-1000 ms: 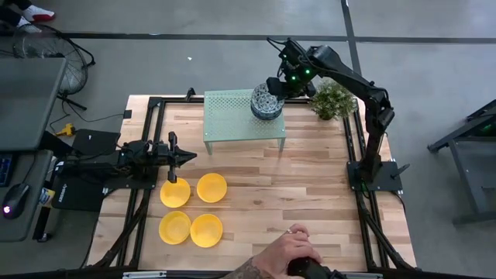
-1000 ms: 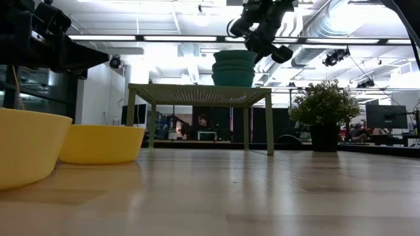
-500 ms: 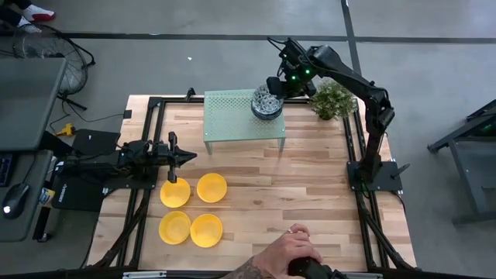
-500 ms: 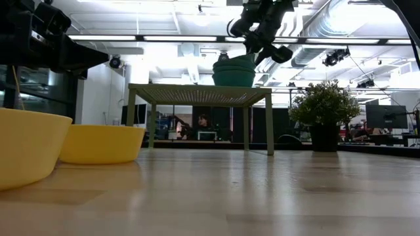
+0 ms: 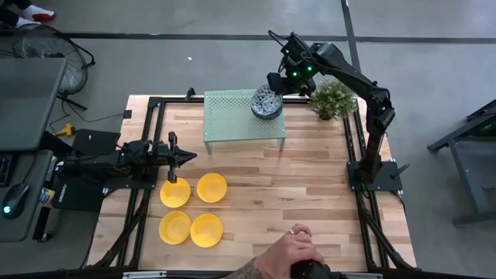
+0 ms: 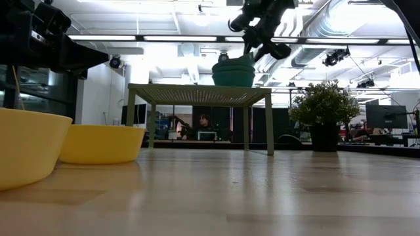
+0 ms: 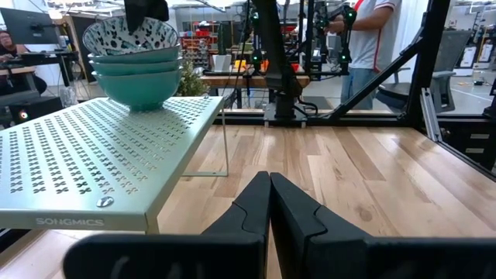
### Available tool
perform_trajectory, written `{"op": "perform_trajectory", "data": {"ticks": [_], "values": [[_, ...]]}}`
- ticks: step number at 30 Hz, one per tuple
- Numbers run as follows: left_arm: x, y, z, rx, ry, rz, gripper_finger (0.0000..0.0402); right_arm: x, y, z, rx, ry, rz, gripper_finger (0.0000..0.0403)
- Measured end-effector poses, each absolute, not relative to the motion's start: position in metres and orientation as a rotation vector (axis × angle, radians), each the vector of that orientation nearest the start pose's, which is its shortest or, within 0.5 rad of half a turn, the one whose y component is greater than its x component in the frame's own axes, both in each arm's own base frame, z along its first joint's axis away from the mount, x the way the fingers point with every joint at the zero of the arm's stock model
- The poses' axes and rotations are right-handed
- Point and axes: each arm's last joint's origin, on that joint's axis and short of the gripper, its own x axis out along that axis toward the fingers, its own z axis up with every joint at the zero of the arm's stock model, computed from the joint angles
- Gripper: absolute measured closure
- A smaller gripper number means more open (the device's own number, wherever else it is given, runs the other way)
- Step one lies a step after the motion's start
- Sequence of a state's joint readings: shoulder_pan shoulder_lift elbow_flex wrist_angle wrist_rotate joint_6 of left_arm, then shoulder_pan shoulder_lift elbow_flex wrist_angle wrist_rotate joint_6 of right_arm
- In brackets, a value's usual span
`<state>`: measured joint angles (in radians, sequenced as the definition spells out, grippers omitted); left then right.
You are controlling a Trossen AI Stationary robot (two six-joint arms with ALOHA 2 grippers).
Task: Pick & Place Mini bowls
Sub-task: Stack the blue patterned bowl on top of the other blue patterned bowl on the shelf
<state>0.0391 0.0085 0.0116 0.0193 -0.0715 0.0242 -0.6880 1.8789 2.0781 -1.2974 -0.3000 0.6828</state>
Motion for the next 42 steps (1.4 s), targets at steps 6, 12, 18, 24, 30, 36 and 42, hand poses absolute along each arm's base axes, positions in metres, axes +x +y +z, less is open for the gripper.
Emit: {"op": "perform_trajectory", "data": {"ticks": [6,12,18,24,30,36,42], "values": [[0.097,0.006,0.169,0.024,-0.021,0.111,0.0395,0.293,-0.229,0.379,1.129,0.84,-0.675,0.0289],[0.097,0.006,0.169,0.024,-0.021,0.111,0.0395,0.293,-0.229,0.379,1.115,0.844,-0.665,0.0289],[0.097,0.006,0.169,0.024,-0.021,0.111,0.0395,0.289,-0.226,0.385,1.095,0.828,-0.668,0.0289],[0.097,0.006,0.169,0.024,-0.021,0.111,0.0395,0.283,-0.222,0.393,1.068,0.806,-0.689,0.0289],[0.097,0.006,0.169,0.024,-0.021,0.111,0.0395,0.277,-0.215,0.403,1.036,0.78,-0.706,0.0289],[0.097,0.006,0.169,0.024,-0.021,0.111,0.0395,0.275,-0.2,0.413,0.963,0.779,-0.703,0.0289],[0.097,0.006,0.169,0.024,-0.021,0.111,0.0395,0.273,-0.175,0.423,0.717,0.84,-0.757,0.0303]]}}
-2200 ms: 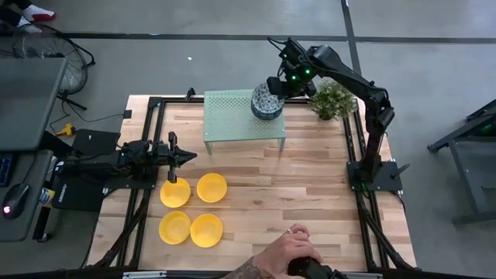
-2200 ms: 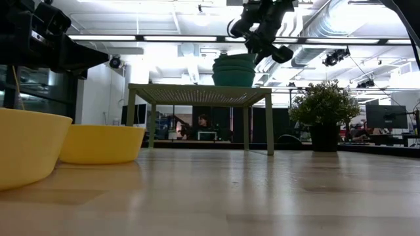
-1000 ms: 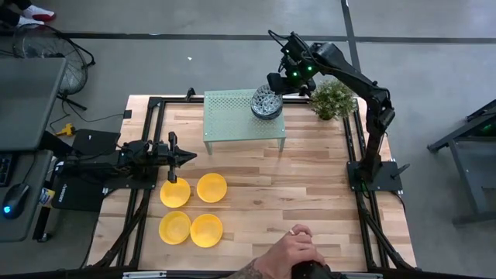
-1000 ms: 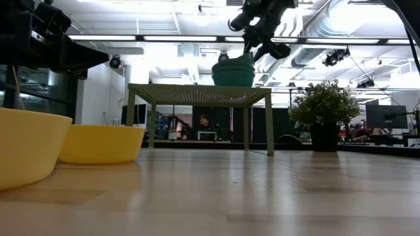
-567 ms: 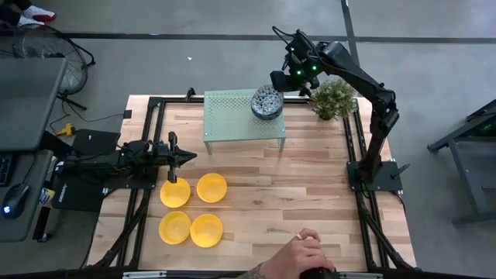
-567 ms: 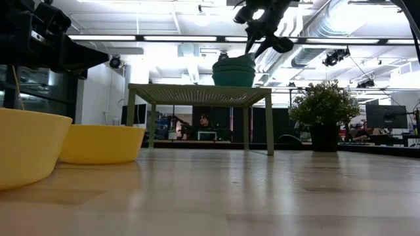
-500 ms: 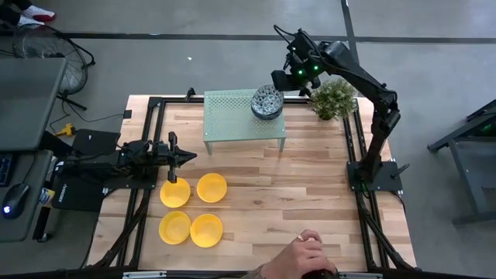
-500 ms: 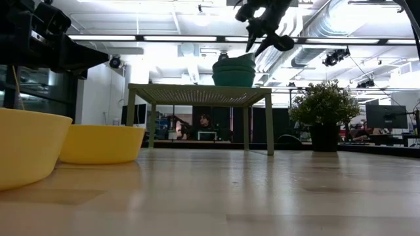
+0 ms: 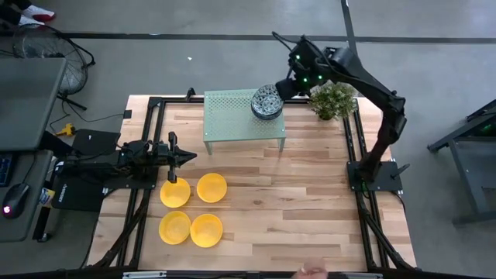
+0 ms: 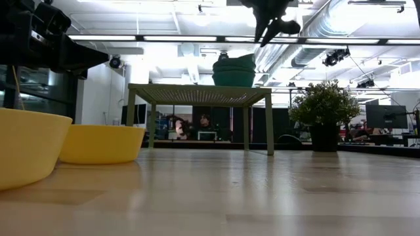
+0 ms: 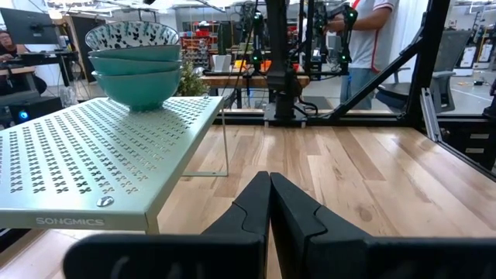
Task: Pick & Place Mini bowls
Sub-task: Stack the blue patterned bowl on top of the other blue patterned bowl on the shelf
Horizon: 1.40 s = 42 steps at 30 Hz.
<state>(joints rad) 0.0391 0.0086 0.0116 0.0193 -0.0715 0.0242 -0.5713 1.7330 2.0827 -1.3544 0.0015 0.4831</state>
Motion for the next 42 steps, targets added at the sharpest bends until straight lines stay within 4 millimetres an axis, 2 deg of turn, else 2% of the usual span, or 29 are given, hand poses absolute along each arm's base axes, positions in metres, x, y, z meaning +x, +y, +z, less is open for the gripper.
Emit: {"op": "perform_trajectory", "data": {"ticks": [5,7,9,14,20,28,34,42], "values": [[0.097,0.006,0.169,0.024,-0.021,0.111,0.0395,0.27,-0.154,0.425,0.562,0.879,-0.804,0.0356],[0.097,0.006,0.169,0.024,-0.021,0.111,0.0395,0.271,-0.148,0.422,0.529,0.867,-0.801,0.0386],[0.097,0.006,0.169,0.024,-0.021,0.111,0.0395,0.271,-0.143,0.417,0.5,0.844,-0.799,0.0397],[0.097,0.006,0.169,0.024,-0.021,0.111,0.0395,0.265,-0.134,0.391,0.447,0.731,-0.772,0.04],[0.097,0.006,0.169,0.024,-0.021,0.111,0.0395,0.252,-0.124,0.362,0.307,0.514,-0.727,0.0402],[0.097,0.006,0.169,0.024,-0.021,0.111,0.0395,0.248,-0.123,0.34,0.104,0.273,-0.652,0.0402],[0.097,0.006,0.169,0.024,-0.021,0.111,0.0395,0.248,-0.129,0.319,0.037,0.204,-0.609,0.0403],[0.097,0.006,0.169,0.024,-0.021,0.111,0.0395,0.245,-0.132,0.303,-0.051,0.162,-0.623,0.0403]]}}
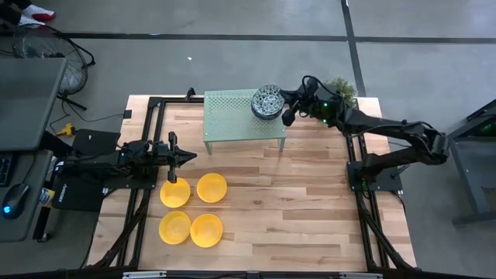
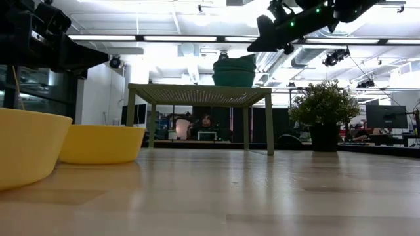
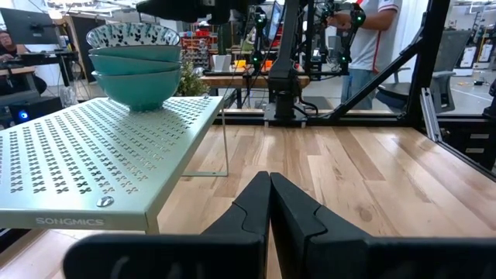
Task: Pick & Place Mini bowls
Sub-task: Stack the blue patterned bowl on top of the other blue patterned bowl on the shelf
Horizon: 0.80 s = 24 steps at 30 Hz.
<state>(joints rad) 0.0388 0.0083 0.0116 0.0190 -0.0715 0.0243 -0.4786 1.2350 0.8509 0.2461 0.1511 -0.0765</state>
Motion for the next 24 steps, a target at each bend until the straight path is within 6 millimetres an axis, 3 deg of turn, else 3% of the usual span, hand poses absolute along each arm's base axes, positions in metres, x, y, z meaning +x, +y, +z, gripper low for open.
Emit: {"op": "perform_trajectory", "data": {"ticks": [11,24], "values": [[0.097,0.006,0.169,0.024,-0.021,0.111,0.0395,0.24,-0.132,0.282,-0.071,0.099,-0.652,0.0402],[0.097,0.006,0.169,0.024,-0.021,0.111,0.0395,0.244,-0.136,0.279,-0.049,0.057,-0.628,0.0402]]}}
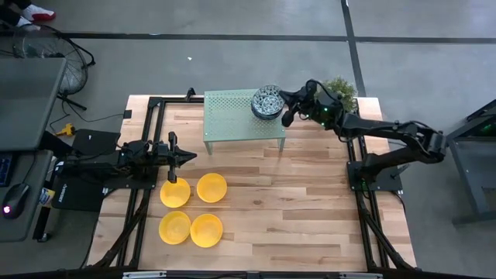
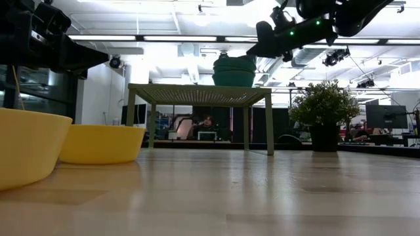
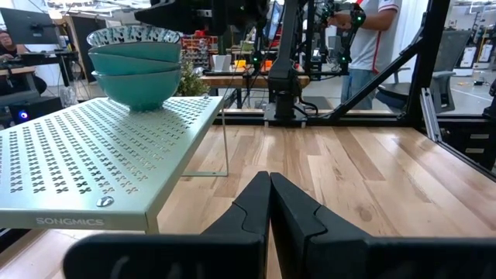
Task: Pick & Place Mini bowls
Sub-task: Stack the blue patterned bowl on top of the other blue patterned bowl on the shelf, then put the yellow bowl on the shelf
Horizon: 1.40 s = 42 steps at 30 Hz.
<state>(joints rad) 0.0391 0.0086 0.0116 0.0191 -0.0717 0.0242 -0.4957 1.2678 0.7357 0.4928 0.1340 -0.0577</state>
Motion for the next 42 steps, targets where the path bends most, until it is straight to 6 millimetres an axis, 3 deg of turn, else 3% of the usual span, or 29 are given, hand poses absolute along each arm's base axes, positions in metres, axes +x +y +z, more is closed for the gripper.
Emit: {"op": "perform_trajectory", "data": {"ticks": [24,31,42], "values": [[0.097,0.006,0.169,0.024,-0.021,0.111,0.0395,0.256,-0.139,0.271,0.017,0.002,-0.589,0.0403],[0.097,0.006,0.169,0.024,-0.021,0.111,0.0395,0.266,-0.132,0.293,-0.017,-0.013,-0.553,0.0403],[0.097,0.006,0.169,0.024,-0.021,0.111,0.0395,0.276,-0.125,0.32,-0.021,0.261,-0.519,0.0403]]}}
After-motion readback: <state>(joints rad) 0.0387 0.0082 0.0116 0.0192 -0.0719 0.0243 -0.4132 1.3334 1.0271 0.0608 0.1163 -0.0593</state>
